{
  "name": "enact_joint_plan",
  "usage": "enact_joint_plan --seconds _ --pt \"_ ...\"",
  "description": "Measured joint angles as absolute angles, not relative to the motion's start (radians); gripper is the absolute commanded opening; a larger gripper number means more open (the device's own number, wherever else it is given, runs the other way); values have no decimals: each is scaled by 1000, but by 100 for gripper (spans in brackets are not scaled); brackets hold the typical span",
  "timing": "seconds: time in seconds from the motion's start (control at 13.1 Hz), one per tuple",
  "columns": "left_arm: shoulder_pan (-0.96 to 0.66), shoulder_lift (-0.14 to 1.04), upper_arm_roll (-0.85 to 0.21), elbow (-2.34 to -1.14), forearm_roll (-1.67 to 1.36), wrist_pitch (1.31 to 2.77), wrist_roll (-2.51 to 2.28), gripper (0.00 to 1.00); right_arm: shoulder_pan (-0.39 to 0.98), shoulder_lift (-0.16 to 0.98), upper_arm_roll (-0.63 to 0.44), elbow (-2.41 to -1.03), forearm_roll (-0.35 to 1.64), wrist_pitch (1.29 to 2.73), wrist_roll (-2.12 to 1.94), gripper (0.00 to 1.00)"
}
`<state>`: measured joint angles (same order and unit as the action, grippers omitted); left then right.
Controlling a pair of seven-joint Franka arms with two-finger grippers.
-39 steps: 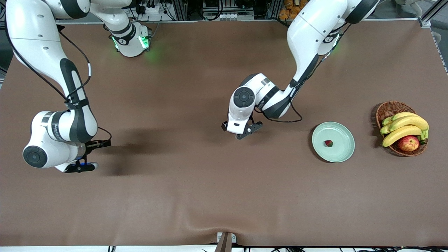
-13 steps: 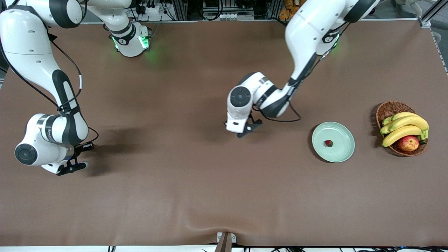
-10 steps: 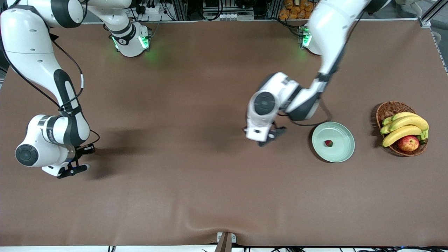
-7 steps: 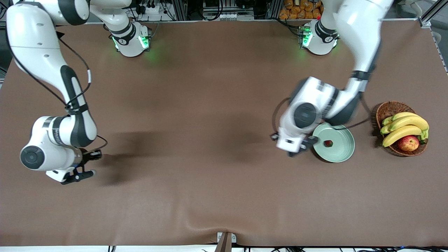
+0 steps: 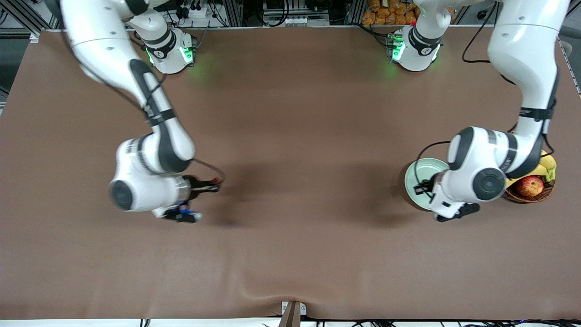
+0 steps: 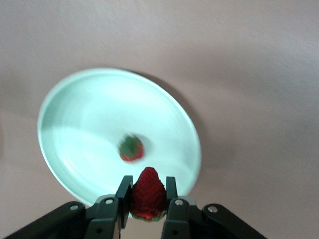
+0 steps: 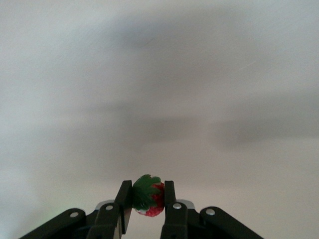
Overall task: Collect all strawberries into plate
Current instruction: 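Drop the strawberry on the plate with the left gripper while the right sets one down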
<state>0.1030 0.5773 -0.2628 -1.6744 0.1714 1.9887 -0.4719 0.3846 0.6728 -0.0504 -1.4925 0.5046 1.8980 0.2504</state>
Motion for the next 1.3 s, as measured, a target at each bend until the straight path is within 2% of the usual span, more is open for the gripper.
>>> enact_joint_plan --seconds 0.15,0.23,0.38,0.53,0.61,0.84,0.99,1.3 --pt "133 585 -263 -1713 176 2047 -423 28 466 687 -51 -1495 575 1964 312 0" --pt "144 587 -263 -1729 183 2063 -397 44 502 697 -51 -1497 600 1999 338 0" --pt "176 587 -263 -1754 219 2086 -352 100 567 720 -51 -1503 638 2069 377 0" --pt "208 587 -264 -1765 229 2102 -311 100 627 756 -50 -1507 685 2155 386 0" --pt "215 587 -265 -1766 230 2103 -303 100 652 774 -51 -1508 702 2191 387 10" --pt "214 583 -288 -1766 228 2103 -311 100 684 798 -51 -1508 714 2221 389 75" --pt "214 578 -342 -1766 207 2089 -384 100 681 798 -59 -1507 714 2221 389 100" --pt "197 576 -497 -1767 200 2075 -663 100 643 779 -79 -1497 714 2184 389 100"
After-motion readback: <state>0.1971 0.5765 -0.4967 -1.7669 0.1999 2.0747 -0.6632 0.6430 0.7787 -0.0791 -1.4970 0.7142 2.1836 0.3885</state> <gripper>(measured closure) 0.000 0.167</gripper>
